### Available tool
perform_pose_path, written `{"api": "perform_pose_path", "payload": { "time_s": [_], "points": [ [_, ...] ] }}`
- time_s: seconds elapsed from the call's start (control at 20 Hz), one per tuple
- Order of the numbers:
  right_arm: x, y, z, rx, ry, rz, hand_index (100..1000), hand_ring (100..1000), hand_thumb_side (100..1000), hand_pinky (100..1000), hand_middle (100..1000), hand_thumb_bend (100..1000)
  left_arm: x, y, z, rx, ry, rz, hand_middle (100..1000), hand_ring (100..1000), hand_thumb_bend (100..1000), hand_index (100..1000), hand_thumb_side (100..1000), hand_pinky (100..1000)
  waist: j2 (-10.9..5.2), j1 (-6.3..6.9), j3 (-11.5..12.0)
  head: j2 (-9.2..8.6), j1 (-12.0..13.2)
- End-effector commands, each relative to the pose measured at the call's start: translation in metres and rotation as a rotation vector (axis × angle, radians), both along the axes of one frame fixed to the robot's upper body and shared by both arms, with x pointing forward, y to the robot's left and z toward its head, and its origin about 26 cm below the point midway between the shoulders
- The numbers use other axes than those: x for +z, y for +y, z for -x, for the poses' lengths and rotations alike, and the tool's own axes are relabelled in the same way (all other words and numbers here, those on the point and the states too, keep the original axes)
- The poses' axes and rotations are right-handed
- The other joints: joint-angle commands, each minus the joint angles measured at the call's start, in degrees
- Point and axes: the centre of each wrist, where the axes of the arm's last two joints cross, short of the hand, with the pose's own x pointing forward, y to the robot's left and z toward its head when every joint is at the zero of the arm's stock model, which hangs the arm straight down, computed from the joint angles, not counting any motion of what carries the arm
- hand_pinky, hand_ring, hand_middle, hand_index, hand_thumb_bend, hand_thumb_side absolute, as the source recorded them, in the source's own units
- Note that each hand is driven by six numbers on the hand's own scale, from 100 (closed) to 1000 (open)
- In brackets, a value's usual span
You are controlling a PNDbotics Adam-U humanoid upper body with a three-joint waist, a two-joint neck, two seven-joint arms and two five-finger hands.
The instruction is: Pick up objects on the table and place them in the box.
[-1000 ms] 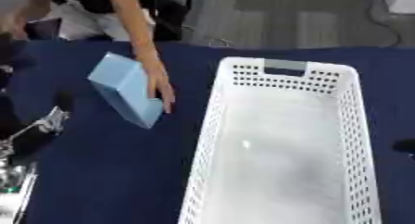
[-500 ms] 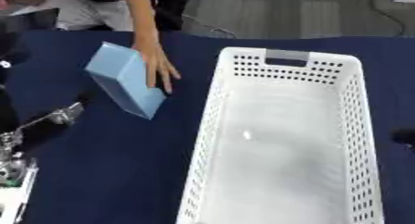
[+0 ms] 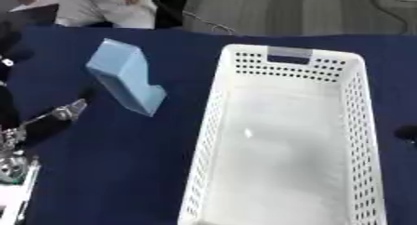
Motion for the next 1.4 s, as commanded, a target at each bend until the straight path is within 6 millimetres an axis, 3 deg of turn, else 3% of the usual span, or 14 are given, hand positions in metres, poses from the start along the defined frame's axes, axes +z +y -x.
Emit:
{"api": "perform_pose_path", "payload": {
  "time_s": [0.05, 0.1, 0.25, 0.65, 0.9, 1.0, 1.1, 1.15, 1.2, 1.25, 1.4],
  "points": [
    [0.006, -0.002, 0.002, 0.005, -0.048, 0.008, 1000, 781, 798, 892, 831, 100, 0.006, -0.001, 0.002, -0.015, -0.03, 0.01, 848, 855, 304, 929, 346, 687, -1.01, -0.05, 0.08, 0.37, -0.1],
    [0.006, -0.002, 0.002, 0.005, -0.049, 0.009, 1000, 781, 798, 893, 832, 100, 0.006, -0.002, 0.002, -0.029, -0.045, 0.033, 835, 847, 100, 915, 753, 675, -0.98, -0.06, 0.07, 0.43, -0.09],
    [0.006, -0.002, 0.002, 0.004, -0.051, 0.01, 1000, 781, 798, 893, 832, 100, 0.004, -0.004, 0.002, -0.085, -0.084, 0.075, 839, 850, 100, 912, 763, 682, -0.88, -0.03, 0.06, 0.63, -0.17],
    [0.006, -0.001, 0.002, 0.002, -0.057, 0.013, 1000, 782, 798, 894, 834, 100, 0.003, -0.003, 0.003, -0.122, -0.071, 0.057, 838, 851, 100, 904, 666, 686, -0.61, 0.01, 0.06, 1.01, -0.44],
    [0.006, -0.001, 0.002, -0.002, -0.06, 0.016, 1000, 783, 797, 896, 835, 100, 0.003, -0.002, 0.003, -0.113, -0.053, 0.044, 819, 832, 100, 876, 544, 663, -0.4, 0.08, 0.01, 1.03, -0.8],
    [0.006, -0.002, 0.002, -0.006, -0.06, 0.02, 1000, 783, 796, 898, 836, 100, 0.0, -0.001, 0.002, -0.103, -0.035, 0.05, 807, 820, 100, 866, 564, 640, -0.31, 0.19, 0.0, 1.11, -1.1],
    [0.006, -0.002, 0.002, -0.01, -0.063, 0.025, 1000, 783, 796, 899, 836, 100, -0.008, -0.001, -0.002, -0.093, 0.015, 0.057, 794, 806, 100, 857, 326, 614, -0.16, 0.34, -0.09, 1.06, -1.36],
    [0.006, -0.002, 0.002, -0.011, -0.064, 0.026, 1000, 783, 796, 899, 836, 100, -0.01, -0.001, -0.004, -0.087, 0.04, 0.059, 787, 803, 104, 850, 249, 605, -0.09, 0.4, -0.15, 1.1, -1.57],
    [0.006, -0.002, 0.002, -0.012, -0.065, 0.027, 1000, 784, 796, 899, 836, 100, -0.012, -0.002, -0.006, -0.08, 0.061, 0.063, 778, 804, 260, 843, 132, 585, -0.05, 0.44, -0.17, 1.14, -1.68],
    [0.006, -0.002, 0.002, -0.014, -0.066, 0.029, 1000, 784, 795, 901, 837, 100, -0.014, -0.003, -0.009, -0.067, 0.097, 0.074, 771, 797, 358, 847, 100, 574, -0.01, 0.5, -0.16, 1.21, -1.79],
    [0.005, -0.002, 0.002, -0.02, -0.068, 0.035, 1000, 784, 796, 901, 837, 100, -0.012, -0.008, -0.014, -0.028, 0.19, 0.081, 773, 800, 425, 854, 100, 580, 0.1, 0.64, -0.13, 1.23, -1.99]
  ]
}}
